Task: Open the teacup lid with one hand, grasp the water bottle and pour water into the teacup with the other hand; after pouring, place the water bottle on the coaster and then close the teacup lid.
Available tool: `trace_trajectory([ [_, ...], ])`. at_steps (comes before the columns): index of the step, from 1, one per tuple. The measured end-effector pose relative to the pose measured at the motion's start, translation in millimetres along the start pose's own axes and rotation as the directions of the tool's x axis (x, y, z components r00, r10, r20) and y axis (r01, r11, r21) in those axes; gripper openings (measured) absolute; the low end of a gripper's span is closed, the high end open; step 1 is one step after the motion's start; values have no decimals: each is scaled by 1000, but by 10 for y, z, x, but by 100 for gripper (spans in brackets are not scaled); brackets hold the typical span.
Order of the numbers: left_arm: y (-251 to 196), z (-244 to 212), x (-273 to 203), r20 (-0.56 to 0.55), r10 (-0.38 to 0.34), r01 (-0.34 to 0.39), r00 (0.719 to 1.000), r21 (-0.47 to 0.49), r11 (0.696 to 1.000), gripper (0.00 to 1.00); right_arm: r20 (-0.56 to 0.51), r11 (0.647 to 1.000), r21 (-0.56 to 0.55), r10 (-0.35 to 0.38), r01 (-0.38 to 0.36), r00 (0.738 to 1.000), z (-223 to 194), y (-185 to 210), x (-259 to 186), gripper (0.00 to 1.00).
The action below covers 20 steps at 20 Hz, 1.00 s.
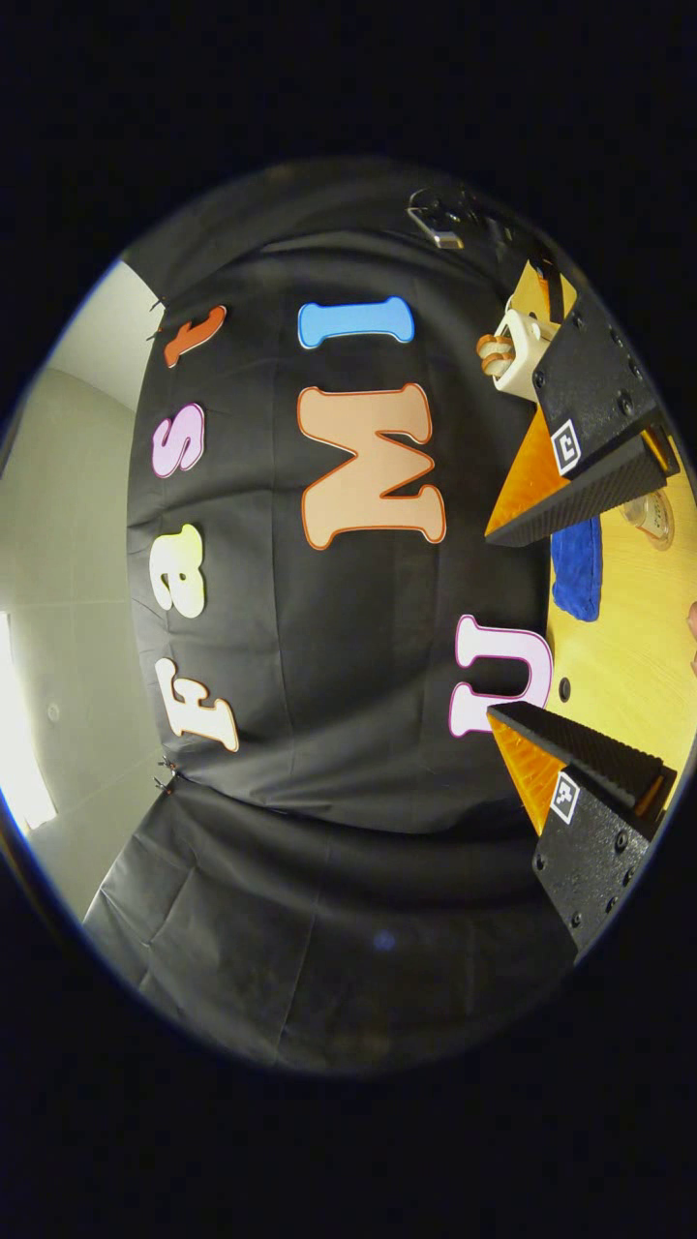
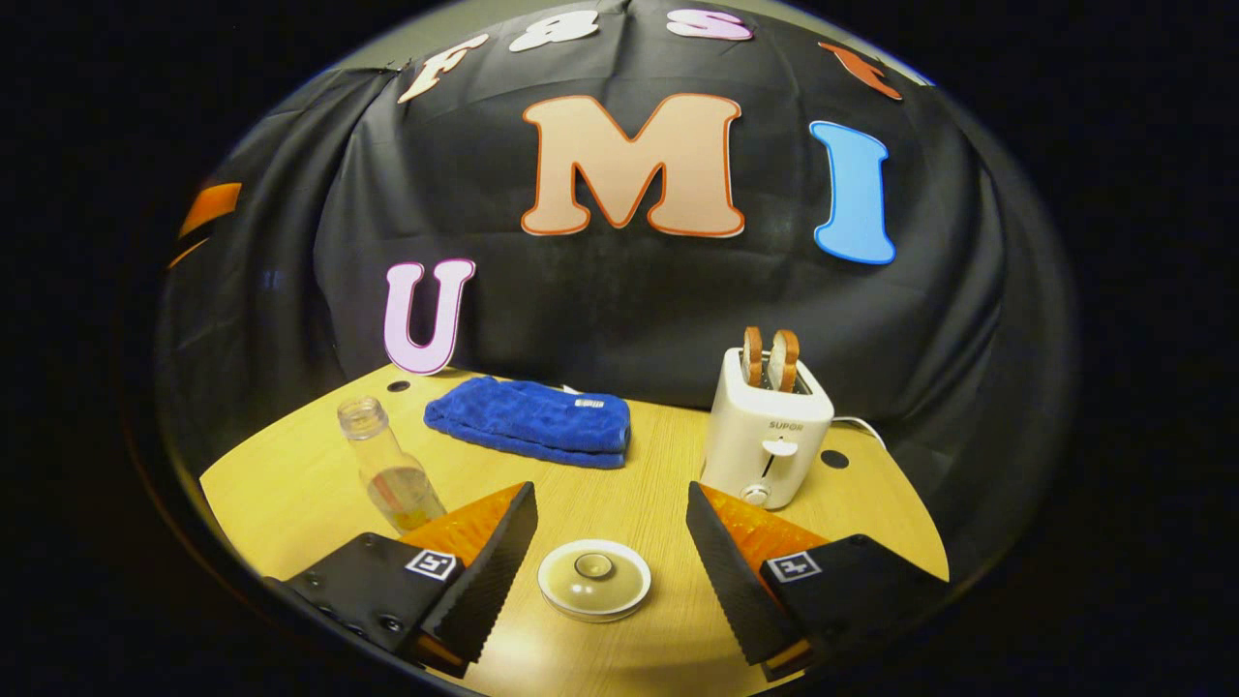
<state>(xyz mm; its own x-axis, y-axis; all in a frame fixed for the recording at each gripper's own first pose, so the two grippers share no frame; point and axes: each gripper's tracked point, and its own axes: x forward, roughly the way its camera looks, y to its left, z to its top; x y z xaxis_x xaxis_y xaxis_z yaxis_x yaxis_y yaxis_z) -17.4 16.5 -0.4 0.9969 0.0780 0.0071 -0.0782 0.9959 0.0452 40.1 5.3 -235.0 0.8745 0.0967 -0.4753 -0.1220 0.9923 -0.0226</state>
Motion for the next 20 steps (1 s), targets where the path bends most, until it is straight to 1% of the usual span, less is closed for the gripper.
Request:
trace_trajectory([
  [1, 9, 6, -8, 0, 4, -4, 1000, 3, 1000, 94, -16, 1000, -7, 0, 0, 1000, -54, 2, 39, 96],
  [2, 18, 10, -12, 0, 7, -7, 1000, 6, 1000, 92, -28, 1000, -14, 3, -3, 1000, -108, 10, 71, 94],
  [3, 29, 11, -17, -1, 12, -12, 1000, 9, 1000, 94, -44, 1000, -22, 5, -6, 999, -169, 21, 102, 94],
  [7, 91, 6, -61, -5, 26, -25, 1000, 14, 1000, 94, -112, 999, -50, 6, -12, 994, -449, 41, 192, 100],
  [8, 99, 2, -68, -6, 28, -28, 1000, 17, 999, 92, -124, 998, -55, 6, -13, 992, -485, 34, 204, 100],
  [9, 107, -8, -75, -8, 30, -30, 1000, 20, 999, 94, -136, 998, -58, 7, -15, 991, -536, 42, 222, 100],
  [12, 134, -39, -91, -19, 36, -35, 999, 35, 999, 94, -167, 998, -62, 2, -13, 986, -676, 42, 244, 98],
  [13, 132, -36, -101, -19, 36, -35, 999, 37, 999, 92, -177, 998, -61, 1, -12, 984, -717, 39, 268, 98],
  [14, 119, -50, -104, -21, 34, -33, 999, 38, 999, 92, -184, 998, -58, 3, -14, 983, -756, 49, 280, 98],
  [15, 113, -57, -107, -24, 31, -30, 999, 44, 999, 95, -187, 998, -56, 2, -13, 982, -780, 33, 305, 95],
  [17, 104, -95, -102, -33, 28, -26, 999, 54, 998, 94, -193, 999, -50, 3, -13, 981, -802, 51, 316, 89],
  [19, 85, -128, -108, -42, 24, -21, 999, 56, 998, 95, -194, 999, -47, 8, -18, 981, -818, 87, 342, 88],
  [20, 89, -135, -110, -44, 23, -21, 999, 56, 998, 92, -186, 999, -51, 4, -14, 983, -812, 88, 340, 81],
])
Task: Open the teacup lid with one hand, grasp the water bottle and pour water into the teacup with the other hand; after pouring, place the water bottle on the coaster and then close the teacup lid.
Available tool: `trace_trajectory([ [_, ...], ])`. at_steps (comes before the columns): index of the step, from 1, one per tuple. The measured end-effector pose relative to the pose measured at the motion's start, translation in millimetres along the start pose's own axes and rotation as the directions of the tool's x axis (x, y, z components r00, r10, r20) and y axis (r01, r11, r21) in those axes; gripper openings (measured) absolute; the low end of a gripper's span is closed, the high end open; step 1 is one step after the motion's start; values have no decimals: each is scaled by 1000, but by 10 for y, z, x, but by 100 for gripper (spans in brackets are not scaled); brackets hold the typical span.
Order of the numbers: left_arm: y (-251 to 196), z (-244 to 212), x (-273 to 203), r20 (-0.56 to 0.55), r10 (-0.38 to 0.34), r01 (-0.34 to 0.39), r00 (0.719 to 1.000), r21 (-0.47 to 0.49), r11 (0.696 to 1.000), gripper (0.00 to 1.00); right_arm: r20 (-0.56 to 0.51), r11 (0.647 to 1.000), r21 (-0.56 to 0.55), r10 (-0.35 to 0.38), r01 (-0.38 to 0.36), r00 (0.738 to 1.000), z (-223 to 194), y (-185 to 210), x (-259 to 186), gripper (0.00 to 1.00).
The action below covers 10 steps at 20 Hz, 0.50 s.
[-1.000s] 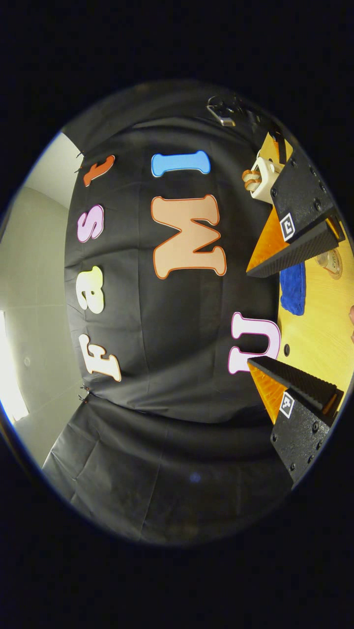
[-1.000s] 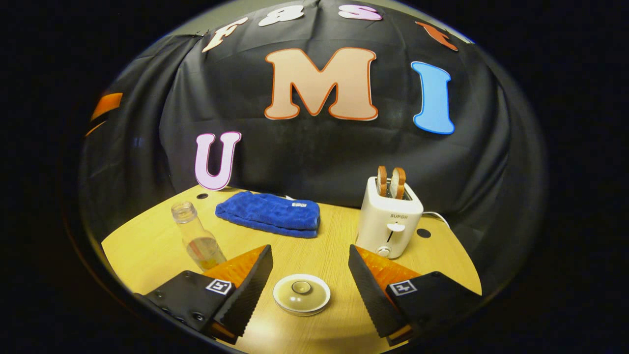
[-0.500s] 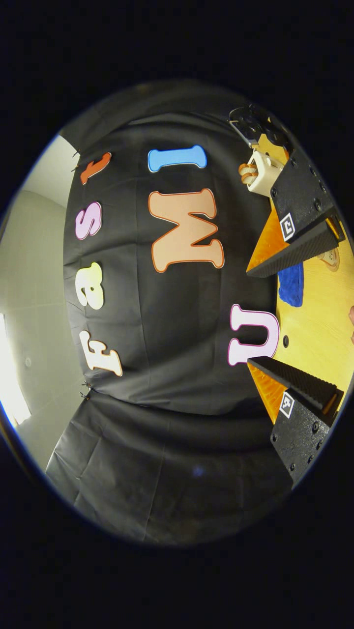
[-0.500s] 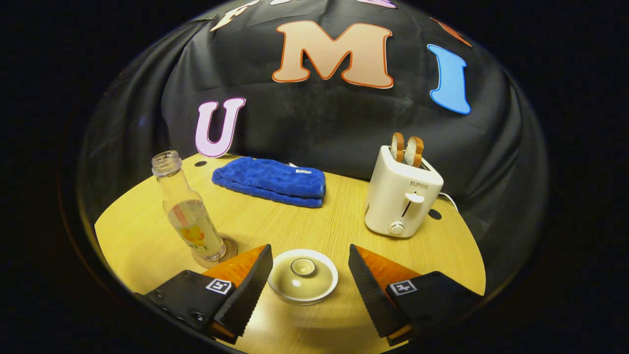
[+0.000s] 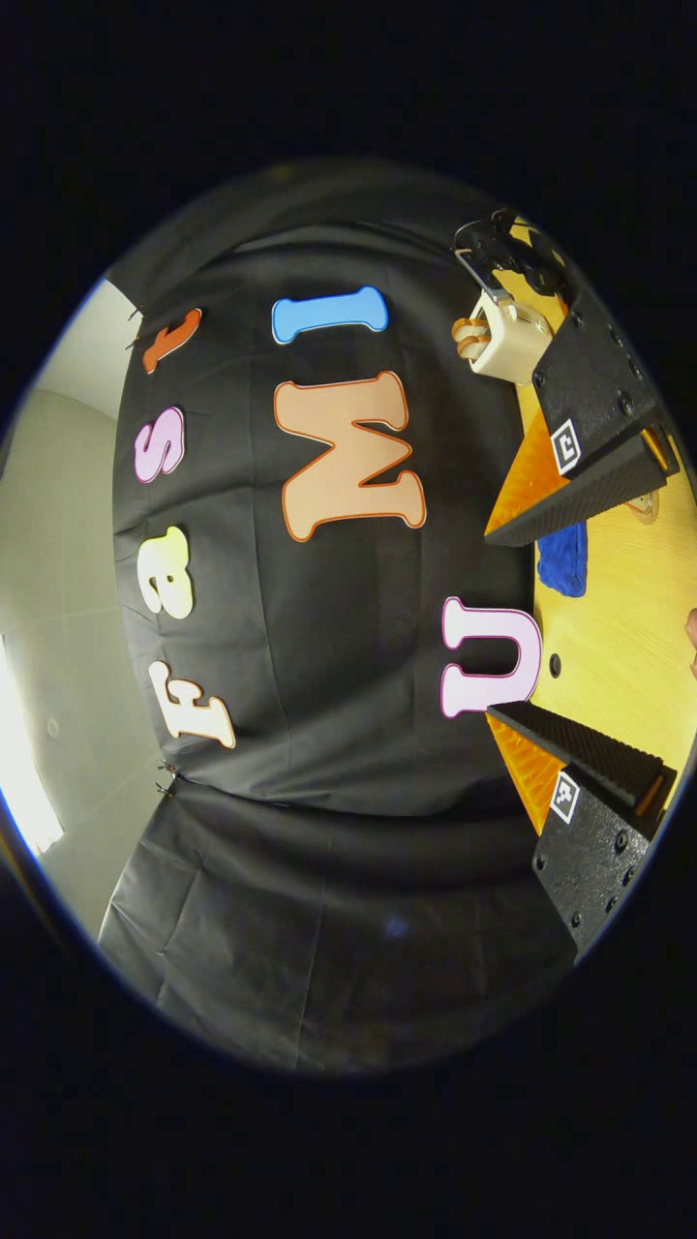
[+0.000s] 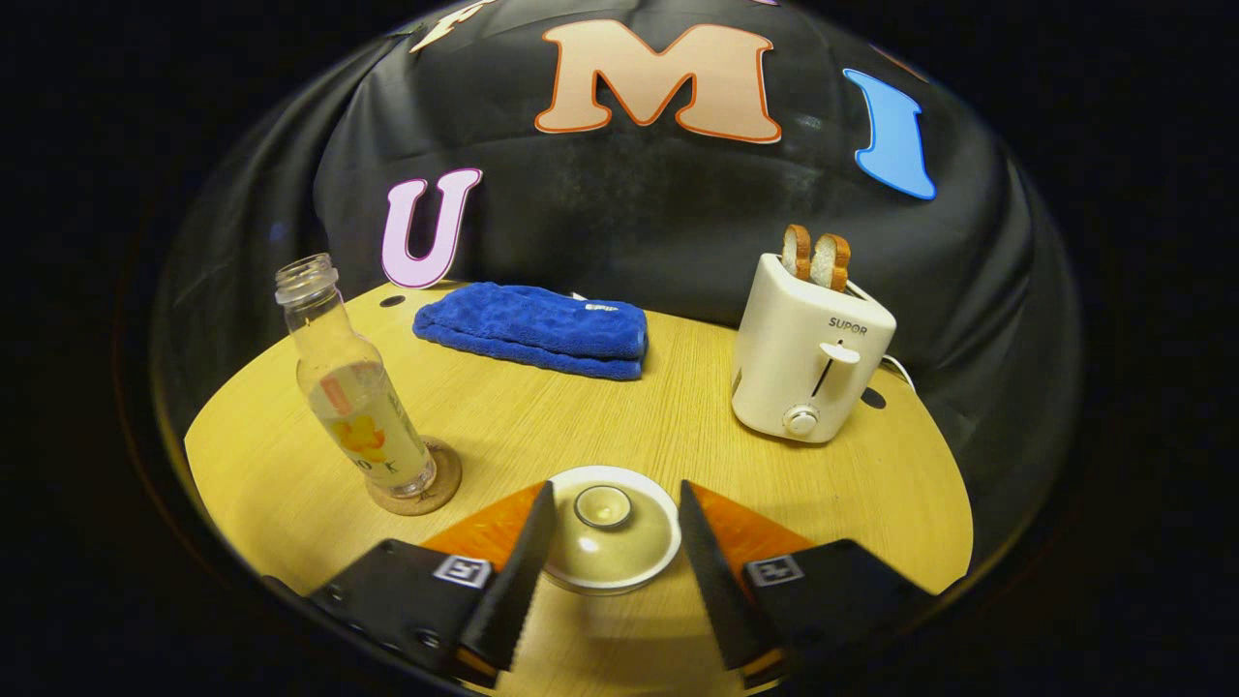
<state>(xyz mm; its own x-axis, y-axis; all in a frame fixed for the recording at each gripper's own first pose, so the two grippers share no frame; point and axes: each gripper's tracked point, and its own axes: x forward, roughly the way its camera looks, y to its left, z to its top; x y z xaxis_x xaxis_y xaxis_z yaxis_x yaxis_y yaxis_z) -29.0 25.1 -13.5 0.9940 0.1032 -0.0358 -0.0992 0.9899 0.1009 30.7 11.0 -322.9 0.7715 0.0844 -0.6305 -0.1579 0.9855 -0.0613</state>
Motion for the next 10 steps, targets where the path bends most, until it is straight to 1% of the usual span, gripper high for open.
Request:
trace_trajectory([
  [1, -1, 5, 2, -1, -1, 1, 1000, 1, 1000, 92, -1, 1000, -3, 2, -2, 1000, 3, 24, 1, 74],
  [3, -9, 4, 5, 1, -3, 3, 1000, 4, 1000, 94, 4, 1000, -18, -3, 3, 1000, -6, 43, 19, 56],
  [4, 0, -7, 3, 2, -2, 2, 1000, 5, 1000, 93, 5, 1000, -24, -4, 4, 1000, -14, 58, 15, 60],
  [5, 5, -1, 8, 2, -2, 2, 1000, 6, 1000, 93, 6, 1000, -27, 1, -1, 1000, -4, 66, 4, 60],
  [6, 8, 0, 11, 2, -2, 2, 1000, 5, 1000, 93, 21, 999, -32, -16, 17, 1000, 18, 43, 16, 48],
  [7, 6, -5, 20, 0, -2, 2, 1000, 4, 1000, 93, 14, 999, -37, -16, 17, 1000, 21, 46, -11, 36],
  [9, -9, -24, 37, -4, -3, 3, 1000, -3, 1000, 92, 17, 999, -46, -16, 16, 1000, 9, 72, 5, 35],
  [10, -3, -47, 34, -7, -3, 3, 1000, -6, 1000, 92, 14, 999, -50, -16, 17, 1000, 8, 77, 8, 30],
])
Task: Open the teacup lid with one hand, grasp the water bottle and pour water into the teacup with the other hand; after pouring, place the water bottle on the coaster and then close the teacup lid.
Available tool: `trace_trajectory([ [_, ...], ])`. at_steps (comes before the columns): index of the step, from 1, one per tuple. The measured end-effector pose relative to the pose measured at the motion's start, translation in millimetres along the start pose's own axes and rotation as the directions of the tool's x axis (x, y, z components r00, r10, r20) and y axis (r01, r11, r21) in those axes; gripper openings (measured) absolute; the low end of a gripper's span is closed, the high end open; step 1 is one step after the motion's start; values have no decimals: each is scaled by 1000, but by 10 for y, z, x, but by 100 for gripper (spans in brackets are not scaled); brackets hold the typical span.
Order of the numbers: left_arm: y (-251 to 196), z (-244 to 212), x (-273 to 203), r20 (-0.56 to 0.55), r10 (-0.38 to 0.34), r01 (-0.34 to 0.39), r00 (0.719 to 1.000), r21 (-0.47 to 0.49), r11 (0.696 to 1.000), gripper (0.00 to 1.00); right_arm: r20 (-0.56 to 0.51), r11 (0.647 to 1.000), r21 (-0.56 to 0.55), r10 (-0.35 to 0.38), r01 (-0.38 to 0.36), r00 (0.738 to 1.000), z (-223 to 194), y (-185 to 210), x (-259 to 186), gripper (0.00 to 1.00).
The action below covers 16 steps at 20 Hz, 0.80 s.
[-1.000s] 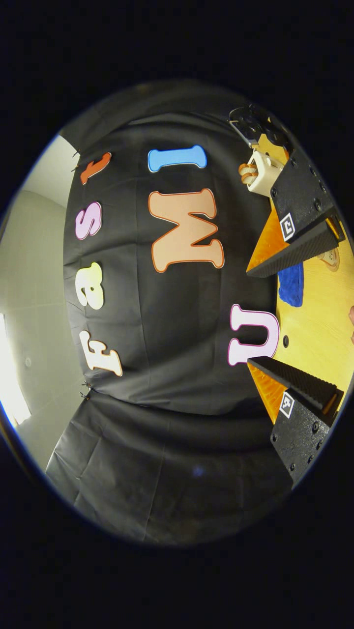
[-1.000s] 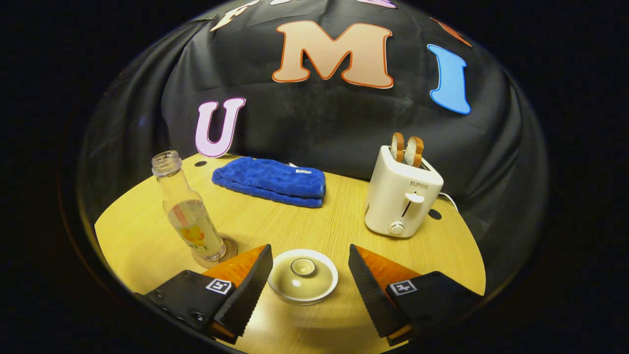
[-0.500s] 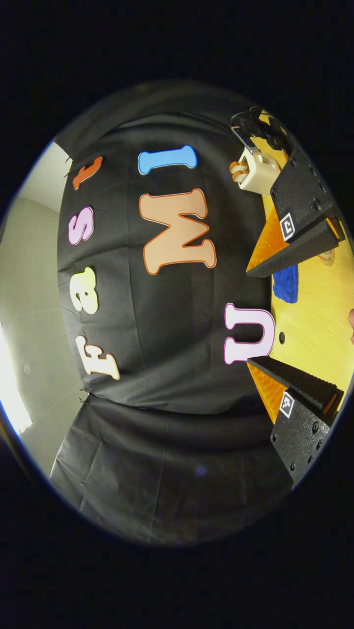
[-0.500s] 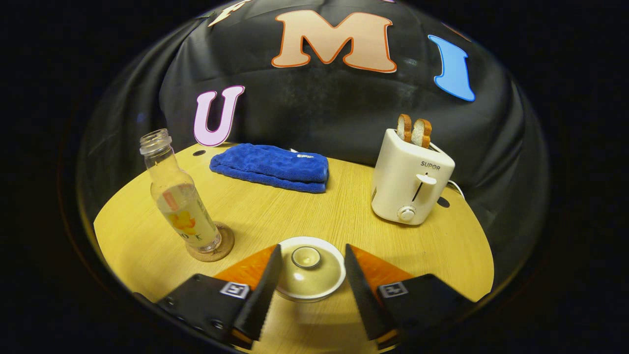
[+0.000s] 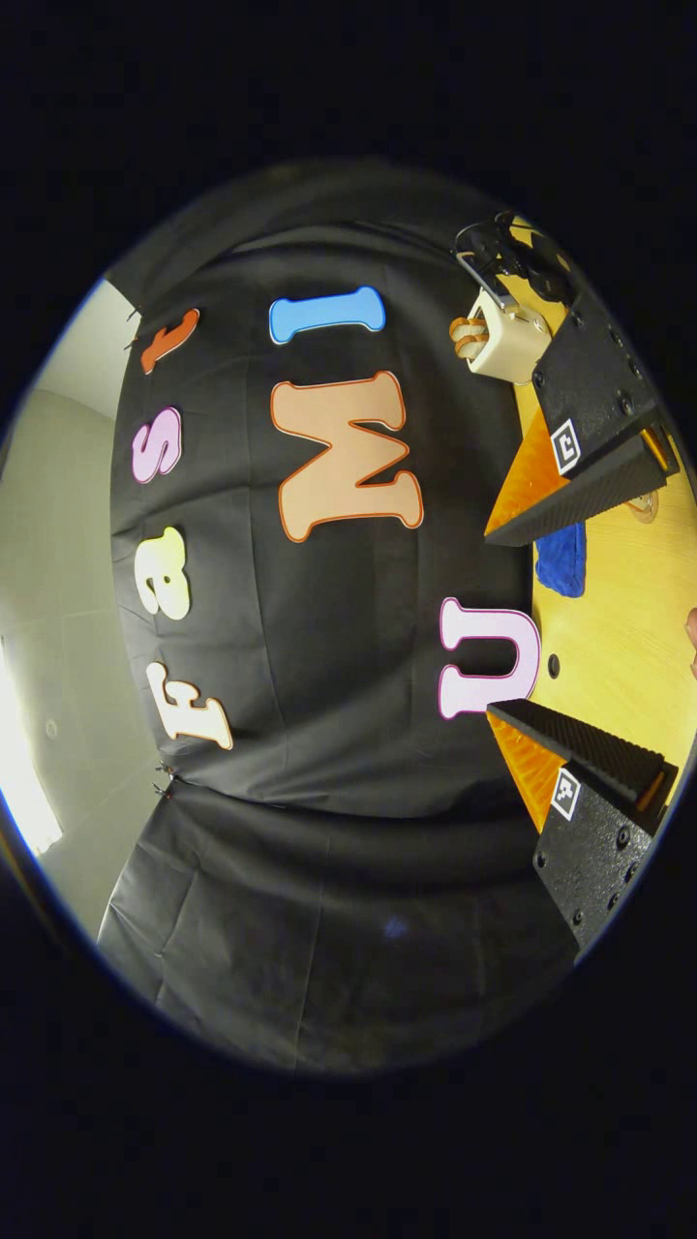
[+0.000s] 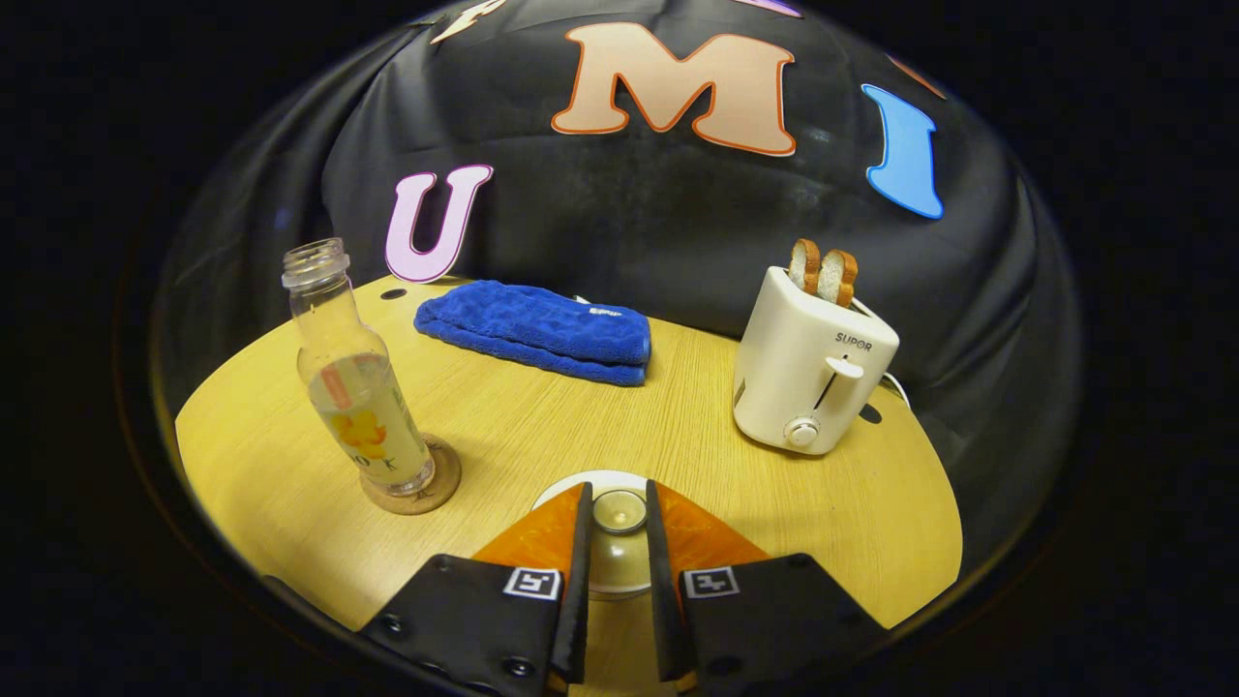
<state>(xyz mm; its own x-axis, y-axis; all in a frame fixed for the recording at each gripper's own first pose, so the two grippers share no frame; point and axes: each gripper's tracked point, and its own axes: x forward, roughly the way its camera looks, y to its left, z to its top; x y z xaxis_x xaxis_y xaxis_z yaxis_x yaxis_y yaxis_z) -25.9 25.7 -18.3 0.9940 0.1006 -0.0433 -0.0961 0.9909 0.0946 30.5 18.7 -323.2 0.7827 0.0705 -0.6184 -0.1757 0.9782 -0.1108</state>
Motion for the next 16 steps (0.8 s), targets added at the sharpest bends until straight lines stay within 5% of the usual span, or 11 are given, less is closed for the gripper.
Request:
trace_trajectory([
  [2, -9, -30, 10, -6, -4, 4, 1000, -6, 1000, 92, -4, 1000, -2, -9, 9, 1000, -1, -14, -9, 34],
  [4, -63, -111, 32, -20, -21, 21, 1000, -2, 1000, 92, -12, 1000, -2, -22, 22, 1000, 6, -54, -17, 23],
  [8, -201, -319, 42, -53, -67, 67, 996, -3, 998, 93, -27, 999, 47, -3, 5, 1000, 24, -35, -66, 24],
  [16, -625, -1063, -4, -154, -219, 208, 963, -85, 974, 94, 32, 989, 147, -5, 1, 999, 449, -186, -373, 25],
])
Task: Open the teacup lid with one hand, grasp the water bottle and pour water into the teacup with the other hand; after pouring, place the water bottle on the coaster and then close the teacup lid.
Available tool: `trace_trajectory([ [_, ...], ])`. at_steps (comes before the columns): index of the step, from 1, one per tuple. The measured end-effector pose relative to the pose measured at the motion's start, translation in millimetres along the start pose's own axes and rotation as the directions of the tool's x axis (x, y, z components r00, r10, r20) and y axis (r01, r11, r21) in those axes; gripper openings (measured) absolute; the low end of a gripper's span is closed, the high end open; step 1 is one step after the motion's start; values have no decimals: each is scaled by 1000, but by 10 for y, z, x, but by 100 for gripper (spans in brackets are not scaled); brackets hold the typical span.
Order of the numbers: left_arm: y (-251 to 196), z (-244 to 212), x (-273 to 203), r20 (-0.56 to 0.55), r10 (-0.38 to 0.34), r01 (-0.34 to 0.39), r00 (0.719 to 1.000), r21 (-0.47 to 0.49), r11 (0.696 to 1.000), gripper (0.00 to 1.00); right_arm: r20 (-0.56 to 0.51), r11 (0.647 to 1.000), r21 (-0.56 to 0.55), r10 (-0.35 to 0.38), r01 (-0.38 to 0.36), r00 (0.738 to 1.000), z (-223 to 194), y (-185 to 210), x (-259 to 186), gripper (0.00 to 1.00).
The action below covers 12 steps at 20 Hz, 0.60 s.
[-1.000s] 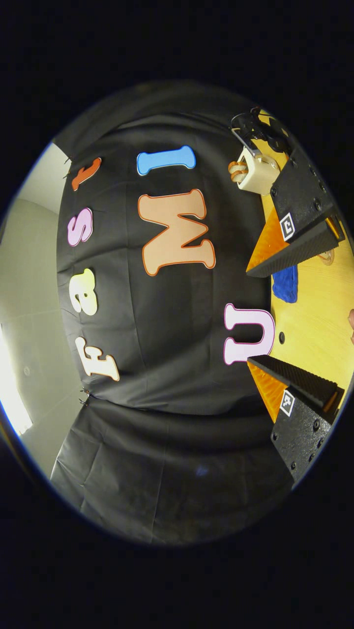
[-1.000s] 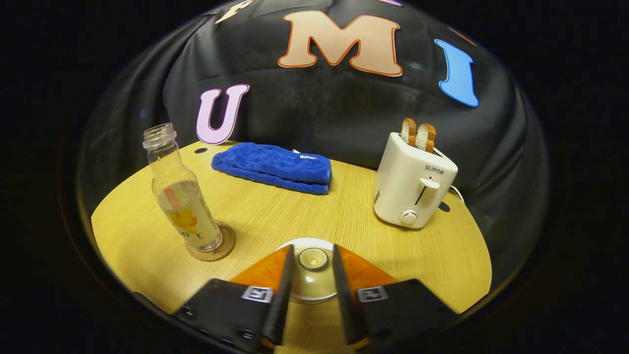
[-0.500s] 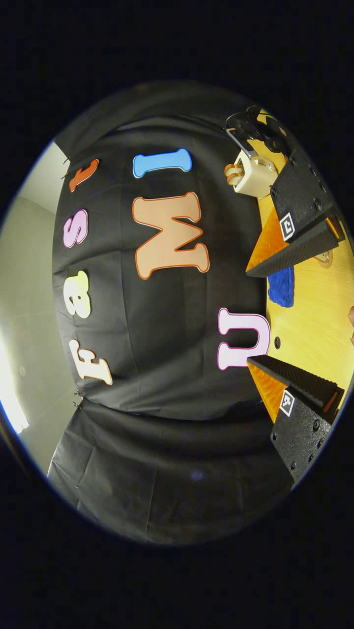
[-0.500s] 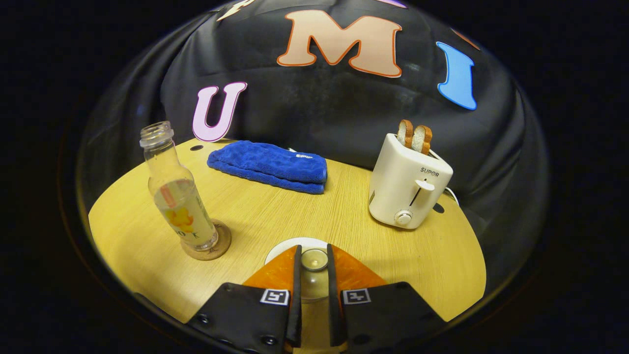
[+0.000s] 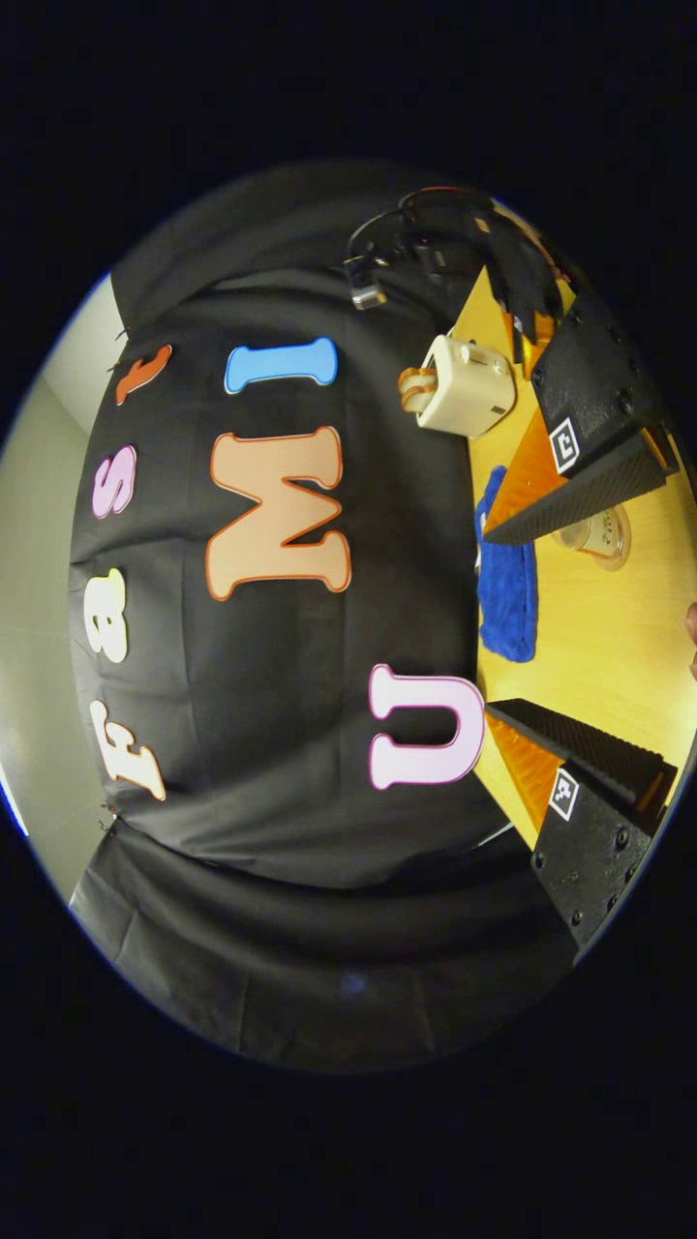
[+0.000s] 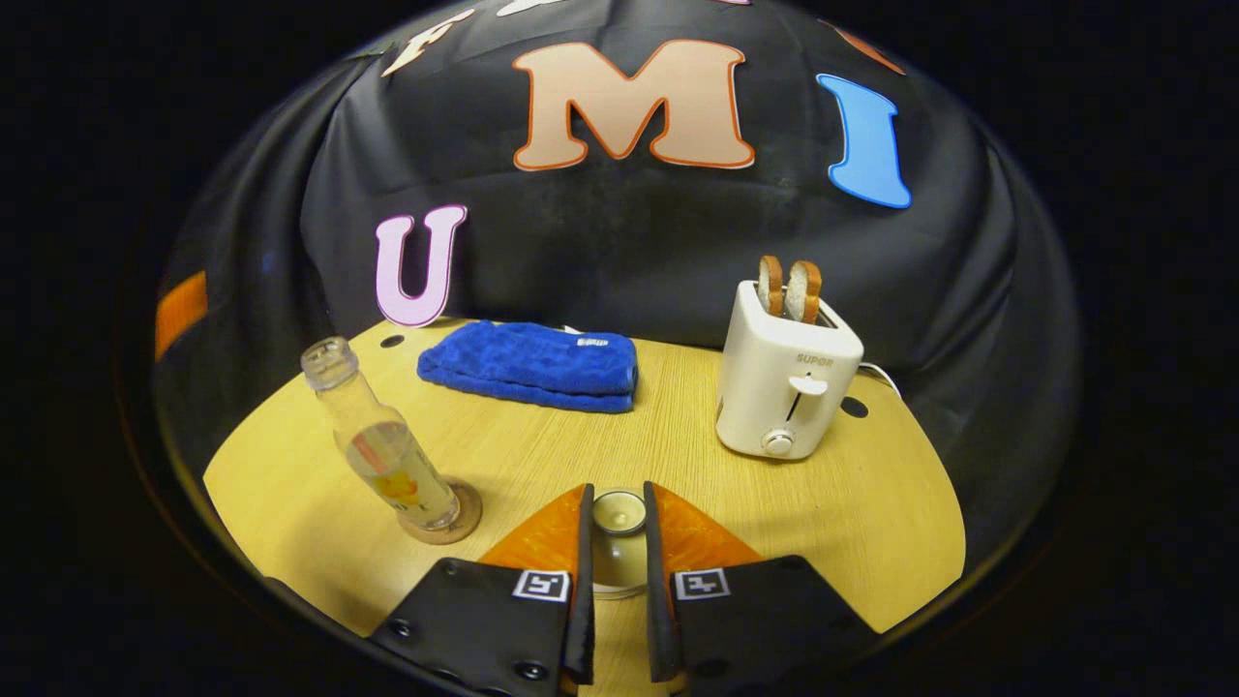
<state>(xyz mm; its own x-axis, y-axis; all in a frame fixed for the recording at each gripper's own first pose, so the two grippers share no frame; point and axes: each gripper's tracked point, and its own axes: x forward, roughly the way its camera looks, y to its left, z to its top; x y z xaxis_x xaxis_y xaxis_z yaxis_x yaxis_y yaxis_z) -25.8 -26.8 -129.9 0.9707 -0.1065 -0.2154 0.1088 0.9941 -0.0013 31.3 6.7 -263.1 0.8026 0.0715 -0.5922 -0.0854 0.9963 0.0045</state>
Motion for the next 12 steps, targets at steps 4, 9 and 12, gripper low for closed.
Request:
trace_trajectory([
  [4, -183, -423, 72, -50, -59, 60, 997, 5, 998, 94, 7, 1000, 12, -14, 14, 1000, 121, -123, -157, 25],
  [9, -407, -875, 185, -122, -155, 154, 980, -19, 988, 94, 11, 999, 42, -34, 33, 999, 191, -234, -328, 25],
  [12, -510, -1181, 233, -171, -195, 197, 966, -5, 980, 94, 8, 998, 33, -56, 56, 998, 206, -325, -429, 23],
])
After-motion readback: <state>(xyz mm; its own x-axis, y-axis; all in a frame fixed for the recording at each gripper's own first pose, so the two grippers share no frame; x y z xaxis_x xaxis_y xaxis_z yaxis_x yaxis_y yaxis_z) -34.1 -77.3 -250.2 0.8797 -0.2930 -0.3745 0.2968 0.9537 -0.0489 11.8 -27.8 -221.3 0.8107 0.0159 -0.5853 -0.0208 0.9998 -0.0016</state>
